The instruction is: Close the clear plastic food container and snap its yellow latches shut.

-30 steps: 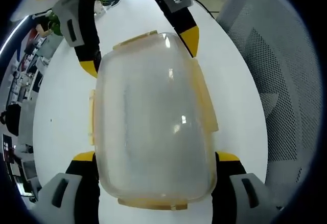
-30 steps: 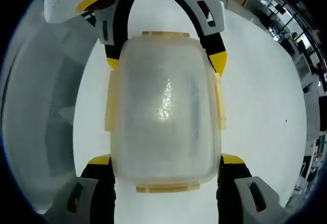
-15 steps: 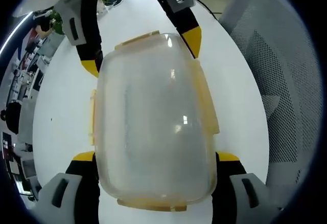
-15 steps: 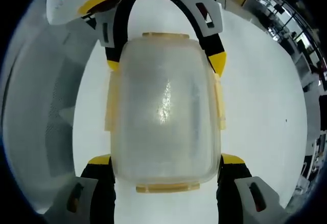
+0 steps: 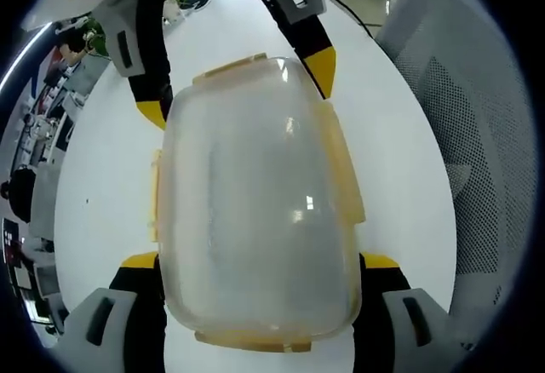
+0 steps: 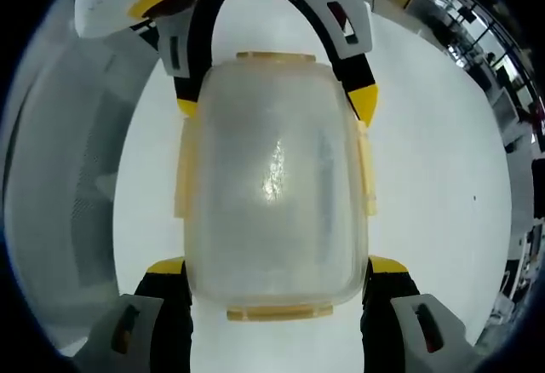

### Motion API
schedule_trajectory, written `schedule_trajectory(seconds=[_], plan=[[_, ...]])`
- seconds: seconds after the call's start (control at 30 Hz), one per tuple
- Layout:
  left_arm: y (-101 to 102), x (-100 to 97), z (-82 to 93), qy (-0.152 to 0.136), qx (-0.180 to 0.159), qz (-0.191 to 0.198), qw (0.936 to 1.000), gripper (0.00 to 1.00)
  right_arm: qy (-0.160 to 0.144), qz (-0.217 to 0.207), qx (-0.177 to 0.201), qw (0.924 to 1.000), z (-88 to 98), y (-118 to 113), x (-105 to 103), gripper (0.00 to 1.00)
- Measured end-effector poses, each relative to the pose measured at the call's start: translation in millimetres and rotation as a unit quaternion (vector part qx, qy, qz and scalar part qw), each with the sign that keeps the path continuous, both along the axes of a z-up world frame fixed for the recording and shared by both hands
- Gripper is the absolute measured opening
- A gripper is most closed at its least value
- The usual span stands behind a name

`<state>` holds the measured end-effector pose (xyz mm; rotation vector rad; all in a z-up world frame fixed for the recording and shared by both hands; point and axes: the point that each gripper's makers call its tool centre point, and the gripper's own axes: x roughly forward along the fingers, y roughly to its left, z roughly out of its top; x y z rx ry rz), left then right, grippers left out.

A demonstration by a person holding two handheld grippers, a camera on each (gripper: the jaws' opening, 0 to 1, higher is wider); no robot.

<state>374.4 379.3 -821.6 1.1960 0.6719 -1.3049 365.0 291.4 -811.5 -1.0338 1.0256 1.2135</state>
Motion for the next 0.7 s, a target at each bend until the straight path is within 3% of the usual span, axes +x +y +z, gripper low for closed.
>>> schedule_trajectory(seconds=[0.7], plan=[[-13.1,31.3,1.1,0.001,-0.007,-0.002,1.0000,0.93,0.000,-0.001,-0.006,1.0000,0.1,-13.0,31.5,0.82]])
